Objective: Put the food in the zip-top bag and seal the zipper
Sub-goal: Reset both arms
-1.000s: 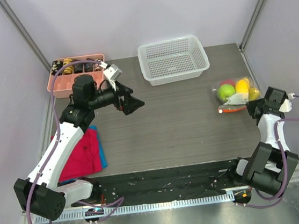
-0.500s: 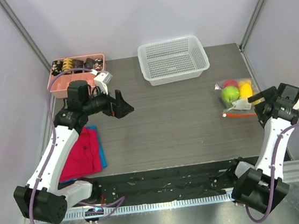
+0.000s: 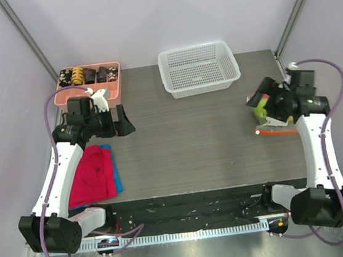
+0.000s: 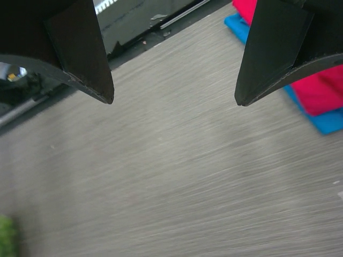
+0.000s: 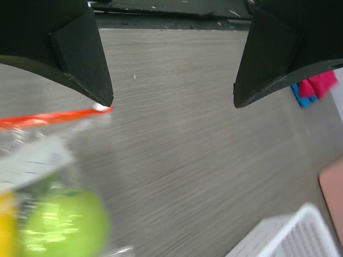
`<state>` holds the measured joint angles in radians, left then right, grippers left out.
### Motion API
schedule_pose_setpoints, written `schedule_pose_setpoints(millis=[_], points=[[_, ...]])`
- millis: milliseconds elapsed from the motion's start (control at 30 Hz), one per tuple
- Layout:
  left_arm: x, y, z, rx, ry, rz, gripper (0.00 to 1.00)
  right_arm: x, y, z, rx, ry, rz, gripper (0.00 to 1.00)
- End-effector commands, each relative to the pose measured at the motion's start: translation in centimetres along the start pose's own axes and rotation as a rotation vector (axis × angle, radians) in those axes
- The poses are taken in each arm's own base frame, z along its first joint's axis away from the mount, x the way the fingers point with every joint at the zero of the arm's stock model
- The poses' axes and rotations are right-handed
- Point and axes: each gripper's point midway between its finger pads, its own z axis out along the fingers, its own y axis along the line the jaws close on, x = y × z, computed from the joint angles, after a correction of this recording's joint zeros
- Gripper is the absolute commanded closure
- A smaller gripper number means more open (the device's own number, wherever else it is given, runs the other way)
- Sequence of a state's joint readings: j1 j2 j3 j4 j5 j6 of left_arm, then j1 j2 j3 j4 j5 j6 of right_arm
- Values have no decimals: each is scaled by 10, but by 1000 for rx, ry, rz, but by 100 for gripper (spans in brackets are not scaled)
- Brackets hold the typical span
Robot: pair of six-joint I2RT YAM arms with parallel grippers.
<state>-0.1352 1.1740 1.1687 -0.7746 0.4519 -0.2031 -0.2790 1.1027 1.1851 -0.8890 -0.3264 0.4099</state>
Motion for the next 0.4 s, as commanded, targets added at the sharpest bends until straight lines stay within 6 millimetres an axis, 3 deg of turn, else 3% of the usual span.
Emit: schedule_pose_setpoints(millis=[0, 67, 100, 167, 267, 367], points=[[16, 28, -17, -158, -3, 32, 0, 6, 62, 7, -130, -52, -291, 0], [30, 42, -19, -228, 32, 33, 0, 4, 56, 15, -96, -67, -382, 0], [35, 46, -22, -250, 38, 48, 0, 15, 60, 18, -102, -44, -450, 0], [44, 57, -24, -298, 47, 62, 0, 24, 49, 24, -64, -40, -558, 0], [45, 61, -29, -324, 27, 104, 0, 37, 47, 19, -65, -72, -664, 0], [39, 65, -36, -357, 10, 144, 0, 38, 42, 10, -56, -111, -713, 0]])
